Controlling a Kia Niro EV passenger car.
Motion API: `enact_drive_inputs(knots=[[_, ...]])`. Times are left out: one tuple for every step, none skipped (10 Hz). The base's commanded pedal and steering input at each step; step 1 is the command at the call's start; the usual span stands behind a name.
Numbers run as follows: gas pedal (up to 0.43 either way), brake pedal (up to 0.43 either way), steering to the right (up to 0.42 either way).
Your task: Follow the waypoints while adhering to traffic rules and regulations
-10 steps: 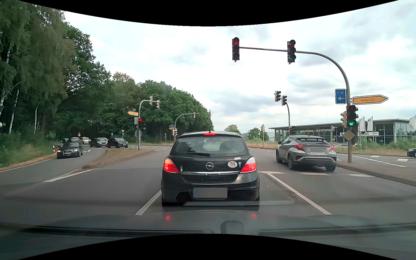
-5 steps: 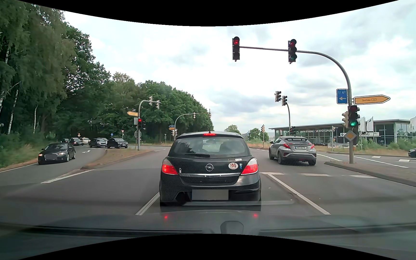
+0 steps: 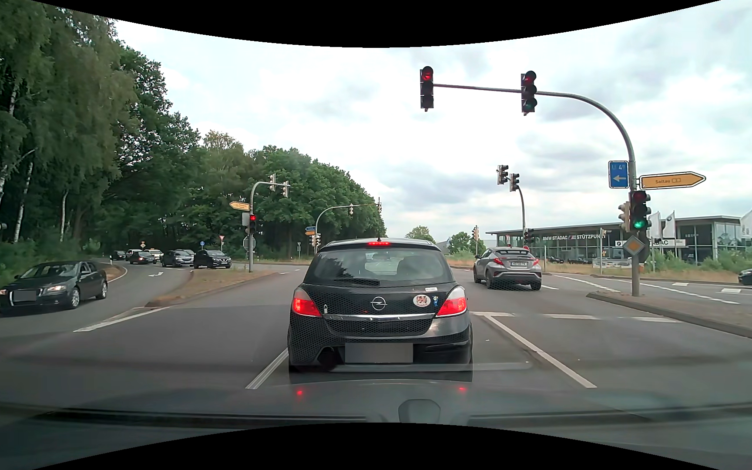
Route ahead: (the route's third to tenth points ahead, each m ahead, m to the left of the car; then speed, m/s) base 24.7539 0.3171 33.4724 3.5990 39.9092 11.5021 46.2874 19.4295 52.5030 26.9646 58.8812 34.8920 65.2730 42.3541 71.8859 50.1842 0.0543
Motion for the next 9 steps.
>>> enact_drive_inputs(knots=[[0.000,0.195,-0.004],[0.000,0.220,-0.004],[0.000,0.220,-0.004],[0.000,0.220,-0.004],[0.000,0.220,-0.004],[0.000,0.220,-0.004],[0.000,0.220,-0.004],[0.000,0.220,-0.004],[0.000,0.220,-0.004]])
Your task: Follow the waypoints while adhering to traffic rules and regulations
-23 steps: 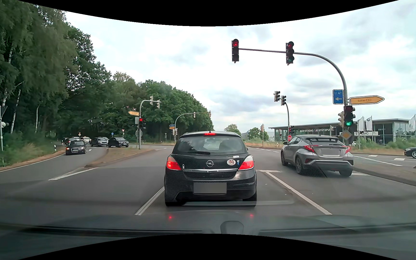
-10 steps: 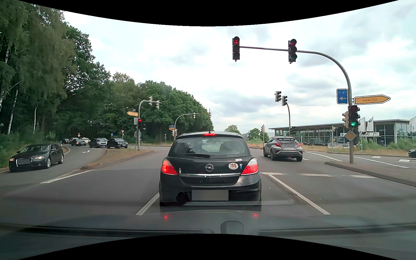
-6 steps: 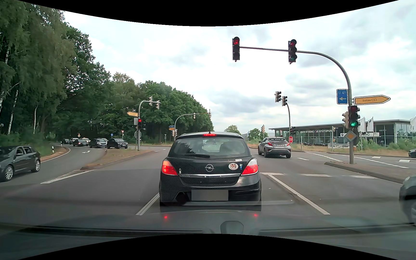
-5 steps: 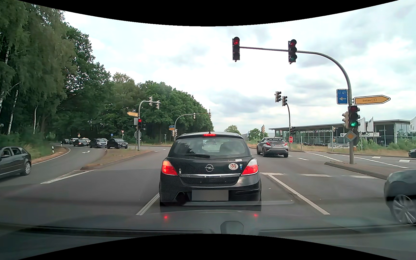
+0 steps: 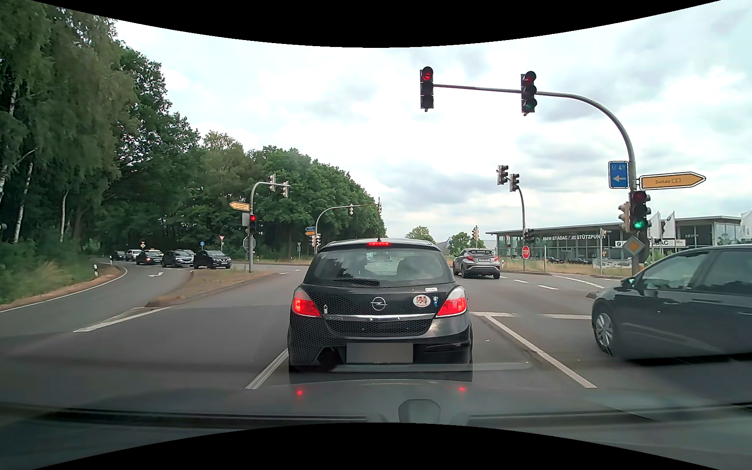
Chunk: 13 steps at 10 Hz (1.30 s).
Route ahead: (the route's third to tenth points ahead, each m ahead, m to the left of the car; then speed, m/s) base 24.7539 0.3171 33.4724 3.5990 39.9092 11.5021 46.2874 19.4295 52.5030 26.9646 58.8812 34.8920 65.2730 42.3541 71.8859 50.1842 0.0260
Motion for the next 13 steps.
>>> enact_drive_inputs(knots=[[0.000,0.220,-0.004],[0.000,0.220,-0.004],[0.000,0.220,-0.004],[0.000,0.220,-0.004],[0.000,0.220,-0.004],[0.000,0.220,-0.004],[0.000,0.220,-0.004],[0.000,0.220,-0.004],[0.000,0.220,-0.004],[0.000,0.220,-0.004],[0.000,0.220,-0.004],[0.000,0.220,-0.004],[0.000,0.220,-0.004]])
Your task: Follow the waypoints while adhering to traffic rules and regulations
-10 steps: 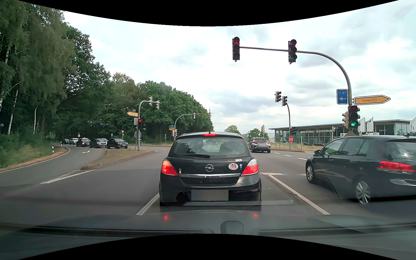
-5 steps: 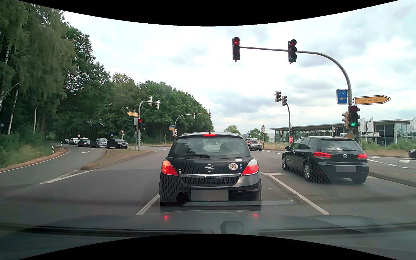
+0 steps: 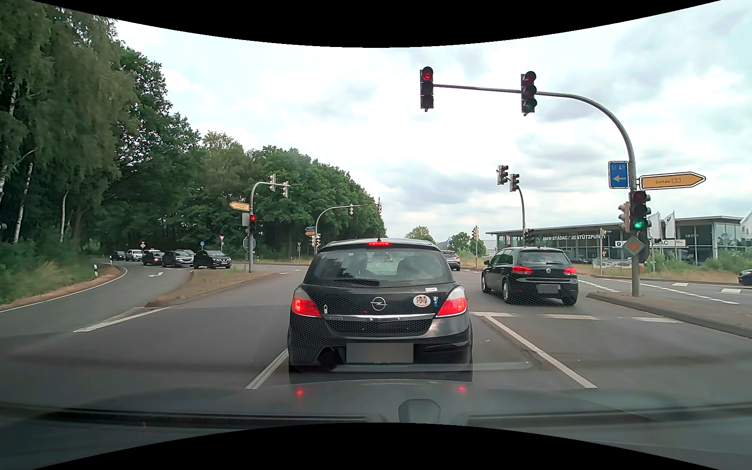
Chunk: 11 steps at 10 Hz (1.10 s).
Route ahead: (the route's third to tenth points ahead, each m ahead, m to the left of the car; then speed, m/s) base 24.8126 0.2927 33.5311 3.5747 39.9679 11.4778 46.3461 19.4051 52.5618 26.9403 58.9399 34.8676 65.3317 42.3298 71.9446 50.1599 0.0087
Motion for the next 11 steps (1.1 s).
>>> enact_drive_inputs(knots=[[0.000,0.220,-0.004],[0.000,0.220,-0.004],[0.000,0.220,-0.004],[0.000,0.220,-0.004],[0.000,0.220,-0.004],[0.000,0.220,-0.004],[0.000,0.220,-0.004],[0.000,0.220,-0.004],[0.000,0.220,-0.004],[0.000,0.220,-0.004],[0.000,0.220,-0.004]])
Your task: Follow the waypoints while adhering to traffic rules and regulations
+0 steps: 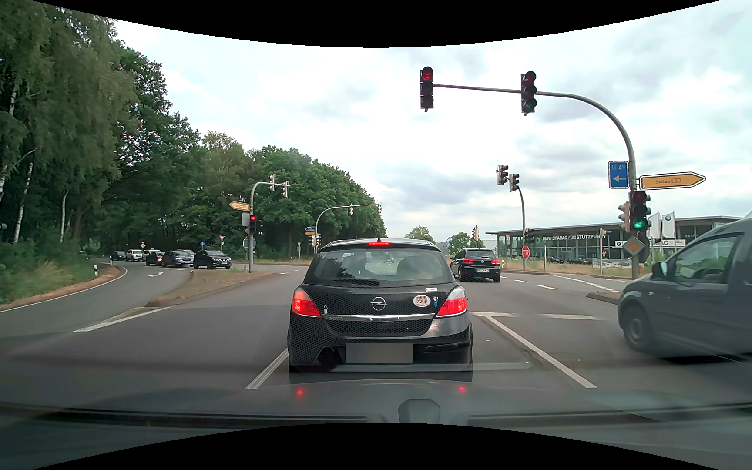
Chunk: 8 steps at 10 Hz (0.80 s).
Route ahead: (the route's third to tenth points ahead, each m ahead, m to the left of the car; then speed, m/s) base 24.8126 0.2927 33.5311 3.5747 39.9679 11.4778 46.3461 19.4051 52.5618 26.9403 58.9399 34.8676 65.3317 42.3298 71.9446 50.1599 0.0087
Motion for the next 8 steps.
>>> enact_drive_inputs(knots=[[0.000,0.220,-0.004],[0.000,0.220,-0.004],[0.000,0.220,-0.004],[0.000,0.220,-0.004],[0.000,0.220,-0.004],[0.000,0.220,-0.004],[0.000,0.226,-0.004],[0.000,0.220,-0.004]])
